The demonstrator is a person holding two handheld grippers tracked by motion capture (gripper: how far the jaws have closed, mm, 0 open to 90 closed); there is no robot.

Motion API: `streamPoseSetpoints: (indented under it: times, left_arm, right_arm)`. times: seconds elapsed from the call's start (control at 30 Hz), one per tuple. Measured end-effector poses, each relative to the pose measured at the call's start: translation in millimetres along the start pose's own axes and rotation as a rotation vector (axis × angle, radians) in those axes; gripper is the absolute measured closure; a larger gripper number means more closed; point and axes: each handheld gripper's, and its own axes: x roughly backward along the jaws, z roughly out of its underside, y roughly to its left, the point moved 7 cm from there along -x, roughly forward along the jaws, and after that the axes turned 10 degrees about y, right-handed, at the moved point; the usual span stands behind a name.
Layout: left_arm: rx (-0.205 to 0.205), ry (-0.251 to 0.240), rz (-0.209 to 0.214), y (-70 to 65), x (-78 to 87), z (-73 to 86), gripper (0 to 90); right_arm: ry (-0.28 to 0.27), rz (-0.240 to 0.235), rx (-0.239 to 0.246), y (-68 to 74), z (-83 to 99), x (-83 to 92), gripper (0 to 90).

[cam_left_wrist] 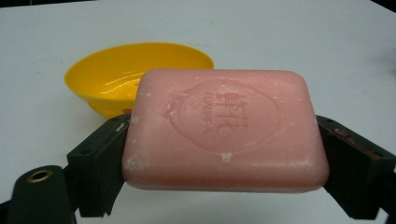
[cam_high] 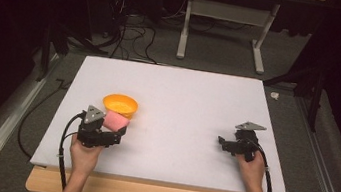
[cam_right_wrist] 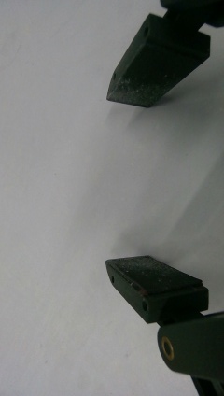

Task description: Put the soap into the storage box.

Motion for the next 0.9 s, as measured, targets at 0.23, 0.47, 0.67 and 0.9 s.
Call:
streamPoseSetpoints:
  times: [0.23,0.47,0.67,0.9]
  left_arm:
    - [0.021,-0.014,-0.02,9.5,2.6,-3.0,13.8]
    - [0.045,-0.016,-0.057,21.1,4.0,-8.4,13.8]
    - [0.069,-0.014,-0.089,32.1,1.4,-12.8,13.8]
    - [0.072,-0.002,-0.097,36.2,-6.5,-17.9,13.8]
  right_arm:
    - [-0.001,0.001,0.0,0.0,0.0,0.0,17.4]
    - [-0.001,0.0,0.001,-0.1,-0.1,0.0,17.5]
    - [-0.001,0.001,0.002,-0.1,-0.1,0.0,17.5]
    - [-0.001,0.0,0.001,-0.2,-0.1,-0.1,17.5]
